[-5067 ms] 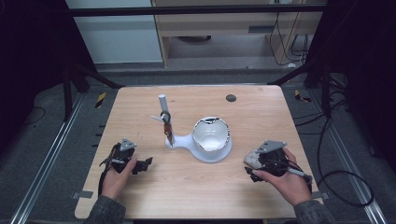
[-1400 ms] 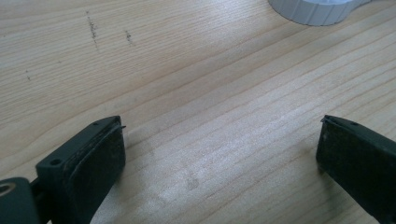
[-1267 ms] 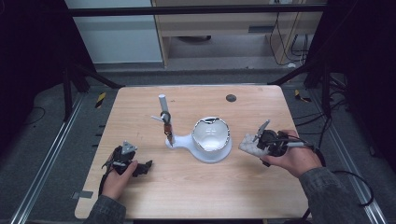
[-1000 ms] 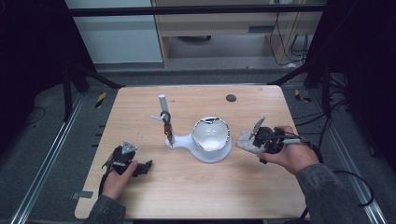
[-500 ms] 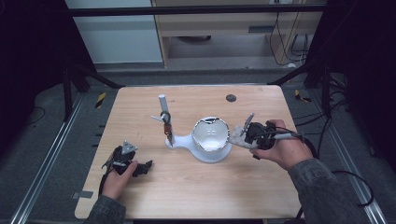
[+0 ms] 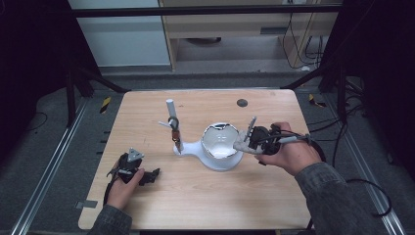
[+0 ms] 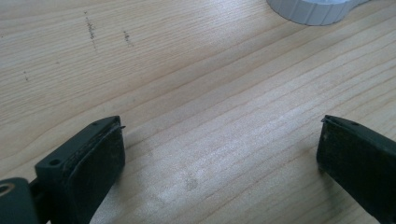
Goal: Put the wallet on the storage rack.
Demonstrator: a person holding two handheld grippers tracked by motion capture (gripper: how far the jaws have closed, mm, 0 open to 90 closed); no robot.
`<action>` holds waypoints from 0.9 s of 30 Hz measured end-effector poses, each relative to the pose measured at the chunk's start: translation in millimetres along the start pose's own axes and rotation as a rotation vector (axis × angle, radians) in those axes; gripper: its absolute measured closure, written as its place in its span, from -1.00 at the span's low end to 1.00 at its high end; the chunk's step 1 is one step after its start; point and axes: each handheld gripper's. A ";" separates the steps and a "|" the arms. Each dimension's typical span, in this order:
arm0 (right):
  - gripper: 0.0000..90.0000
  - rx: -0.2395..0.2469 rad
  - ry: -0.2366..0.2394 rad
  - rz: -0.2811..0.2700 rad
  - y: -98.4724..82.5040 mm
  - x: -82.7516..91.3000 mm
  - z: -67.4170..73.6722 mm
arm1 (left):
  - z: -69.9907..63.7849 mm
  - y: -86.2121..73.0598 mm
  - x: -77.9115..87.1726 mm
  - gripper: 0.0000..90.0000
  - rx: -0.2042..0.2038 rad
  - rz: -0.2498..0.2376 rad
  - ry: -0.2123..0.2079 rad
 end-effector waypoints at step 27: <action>-0.29 0.093 0.013 0.026 51.5 -24.1 2.3 | -0.4 0.2 -0.4 -0.99 -0.002 0.000 -0.004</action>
Point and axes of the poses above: each handheld gripper's, and its own axes: x roughly backward along the jaws, y roughly out of its top, z roughly to its left, and after that the axes turned 14 degrees about x, right-handed
